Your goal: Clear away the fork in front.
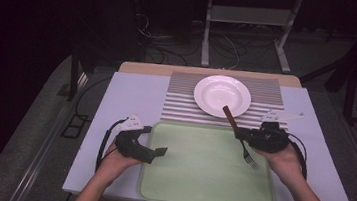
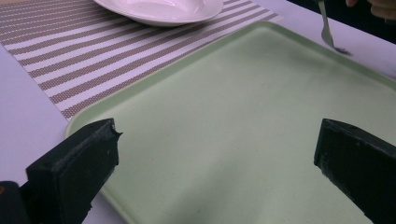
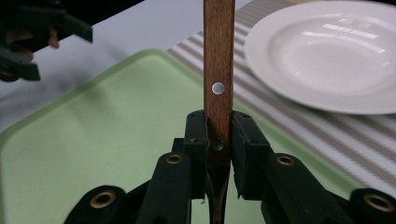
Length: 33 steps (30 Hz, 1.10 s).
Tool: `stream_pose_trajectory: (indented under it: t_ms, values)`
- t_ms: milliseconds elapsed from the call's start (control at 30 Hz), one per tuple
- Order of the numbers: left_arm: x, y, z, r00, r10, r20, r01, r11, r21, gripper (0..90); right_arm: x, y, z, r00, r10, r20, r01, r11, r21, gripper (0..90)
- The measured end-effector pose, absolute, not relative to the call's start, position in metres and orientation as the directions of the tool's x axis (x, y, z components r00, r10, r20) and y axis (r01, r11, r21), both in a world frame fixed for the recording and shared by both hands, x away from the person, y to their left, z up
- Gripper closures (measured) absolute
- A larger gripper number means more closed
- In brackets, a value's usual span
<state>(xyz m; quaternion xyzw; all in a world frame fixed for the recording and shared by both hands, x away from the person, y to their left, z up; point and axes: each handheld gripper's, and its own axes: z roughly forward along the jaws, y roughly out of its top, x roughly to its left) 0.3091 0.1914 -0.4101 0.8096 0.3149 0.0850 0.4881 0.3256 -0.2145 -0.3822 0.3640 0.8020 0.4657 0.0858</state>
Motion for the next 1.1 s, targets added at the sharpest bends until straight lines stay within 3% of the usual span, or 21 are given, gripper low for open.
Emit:
stream_pose_trajectory:
  t_ms: [367,667,933,1100]
  values:
    - [0.312,0.181,-0.402,0.783,0.584,-0.216,0.437,-0.268,0.859,0.0,0.323,-0.201,-0.396,-0.749,0.624,0.222,0.511,0.332,0.793,76.7]
    - [0.335,0.163,-0.385,0.793,0.579,-0.192,0.413,-0.279,0.867,0.0,0.326,-0.203,-0.394,-0.75,0.622,0.224,0.502,0.316,0.805,76.7]
    - [0.351,0.135,-0.378,0.811,0.551,-0.198,0.395,-0.264,0.88,4.6,0.327,-0.206,-0.393,-0.747,0.623,0.231,0.5,0.299,0.812,76.7]
    - [0.355,0.117,-0.375,0.816,0.539,-0.21,0.398,-0.26,0.88,13.3,0.328,-0.205,-0.393,-0.748,0.622,0.232,0.5,0.298,0.813,76.7]
